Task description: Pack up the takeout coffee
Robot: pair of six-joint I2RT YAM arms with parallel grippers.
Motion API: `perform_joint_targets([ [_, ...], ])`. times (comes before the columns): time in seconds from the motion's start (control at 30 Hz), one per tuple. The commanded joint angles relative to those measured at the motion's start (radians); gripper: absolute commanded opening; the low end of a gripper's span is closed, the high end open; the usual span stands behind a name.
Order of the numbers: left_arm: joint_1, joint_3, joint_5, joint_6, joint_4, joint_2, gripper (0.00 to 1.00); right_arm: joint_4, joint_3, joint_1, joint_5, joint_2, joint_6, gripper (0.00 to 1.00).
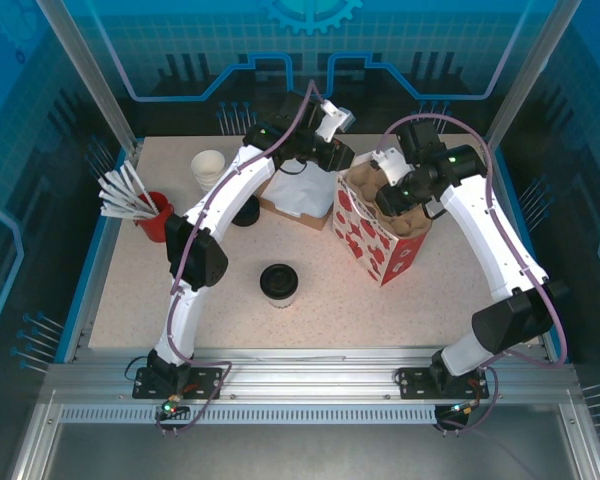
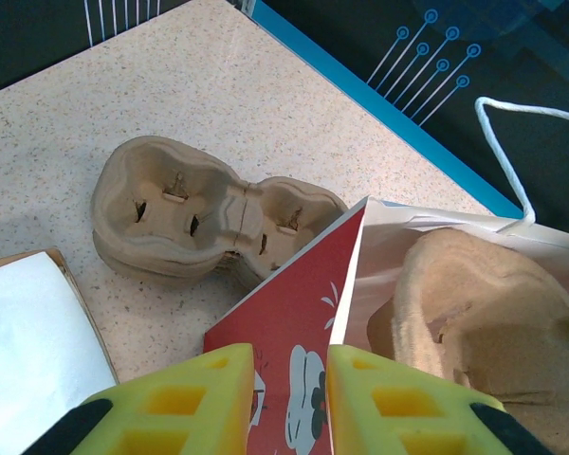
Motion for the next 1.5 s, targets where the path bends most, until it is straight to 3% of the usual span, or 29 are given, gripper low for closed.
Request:
perform_joint_targets([
  [0.0, 0.018, 0.017, -0.015, -0.011, 0.022, -0.039, 0.28, -0.081, 0.028, 0.010, 0.028, 0.014, -0.024, 0.30],
  [0.37, 0.018, 0.016, 0.003, -0.025, 0.032, -0.045, 0.33, -0.073, 0.042, 0.016, 0.024, 0.036, -0.007, 0.30],
  [0.93, 0.018, 0.022, 0.029, -0.120, 0.085, -0.114, 0.65, -0.038, 0.000, 0.027, 0.030, 0.064, 0.016, 0.32],
  [1.17, 0.024, 0.014, -0.021, -0.149, 0.048, -0.159, 0.69, -0.014, -0.020, 0.028, 0.023, 0.078, 0.019, 0.32],
  [1.33, 0.027, -0.113, -0.089, -0.169, 0.045, -0.266, 0.69, 0.008, -0.055, 0.027, 0.023, 0.080, 0.022, 0.33],
  [1.47, 0.026, -0.323, -0.107, -0.197, 0.131, -0.405, 0.70, 0.021, -0.084, 0.026, 0.021, 0.086, 0.025, 0.33],
])
